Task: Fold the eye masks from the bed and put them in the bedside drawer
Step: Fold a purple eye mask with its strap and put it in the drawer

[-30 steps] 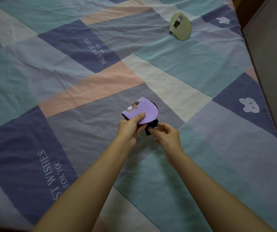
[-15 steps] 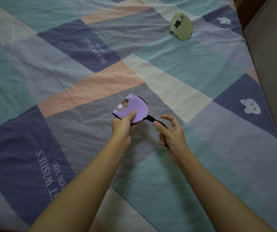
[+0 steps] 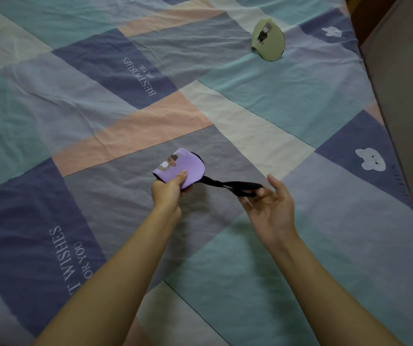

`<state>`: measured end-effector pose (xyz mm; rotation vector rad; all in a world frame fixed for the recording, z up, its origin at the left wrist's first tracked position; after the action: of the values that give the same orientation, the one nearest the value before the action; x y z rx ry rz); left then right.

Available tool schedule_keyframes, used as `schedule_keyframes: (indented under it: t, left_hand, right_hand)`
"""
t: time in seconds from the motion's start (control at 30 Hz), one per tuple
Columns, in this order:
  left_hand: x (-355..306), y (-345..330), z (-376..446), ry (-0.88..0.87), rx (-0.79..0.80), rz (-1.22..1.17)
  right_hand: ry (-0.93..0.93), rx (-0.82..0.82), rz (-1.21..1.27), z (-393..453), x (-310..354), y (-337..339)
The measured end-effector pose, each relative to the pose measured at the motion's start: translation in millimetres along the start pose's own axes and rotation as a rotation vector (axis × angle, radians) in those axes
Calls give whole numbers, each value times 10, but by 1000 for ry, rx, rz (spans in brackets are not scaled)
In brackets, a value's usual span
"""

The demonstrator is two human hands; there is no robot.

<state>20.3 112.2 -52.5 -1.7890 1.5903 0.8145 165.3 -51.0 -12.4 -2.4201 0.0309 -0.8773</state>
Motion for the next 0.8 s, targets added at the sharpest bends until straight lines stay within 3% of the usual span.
schedule_keyframes:
  t: [0.07, 0.2, 0.23, 0.3, 0.37, 0.4, 0.43, 0.47, 0.57, 0.6, 0.7, 0.8]
  left_hand:
    - [82, -8, -47, -14, 23, 63]
    - [187, -42, -160, -60, 103, 134]
    - [190, -65, -187, -66, 139, 135]
    - [163, -113, -226, -69, 194, 110]
    - [100, -131, -220, -72, 196, 46]
    - [67, -120, -200, -74, 175, 13]
    - [45, -94, -174, -80, 141, -5]
    - [41, -54, -148, -88, 101, -1]
    - [132, 39, -126, -85, 31, 52]
    - [179, 30, -149, -69, 50, 57]
    - [254, -108, -273, -7, 197, -15]
    - [228, -264, -386, 19, 361, -34]
  right_hand:
    - [-97, 62, 207, -32, 11, -85]
    - [-50, 75, 241, 51, 113, -134]
    - [11, 11, 74, 96, 124, -58]
    - [247, -111, -646, 146, 182, 91]
    - [407, -116, -1342, 145, 151, 143]
    - [398, -81, -1483, 148, 103, 183]
    - [353, -42, -1427, 130, 77, 205]
    - [253, -17, -1203, 94, 58, 217]
    - [-44, 64, -223, 29, 39, 84]
    - [-73, 60, -18, 38, 71, 39]
    - [-50, -37, 160, 100, 88, 24]
    - [130, -146, 1, 116, 125, 50]
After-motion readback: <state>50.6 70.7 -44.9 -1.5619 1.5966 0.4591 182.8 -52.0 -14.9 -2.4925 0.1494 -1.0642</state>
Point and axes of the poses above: each hand's wrist, its own z-axis towards the middle knuckle, its own y-axis out of the back of the hand, x = y × z, the point moved 9 cm from there along z, towards the middle knuckle, and after that the axes turned 12 degrees about -x, right-handed, at the moved point
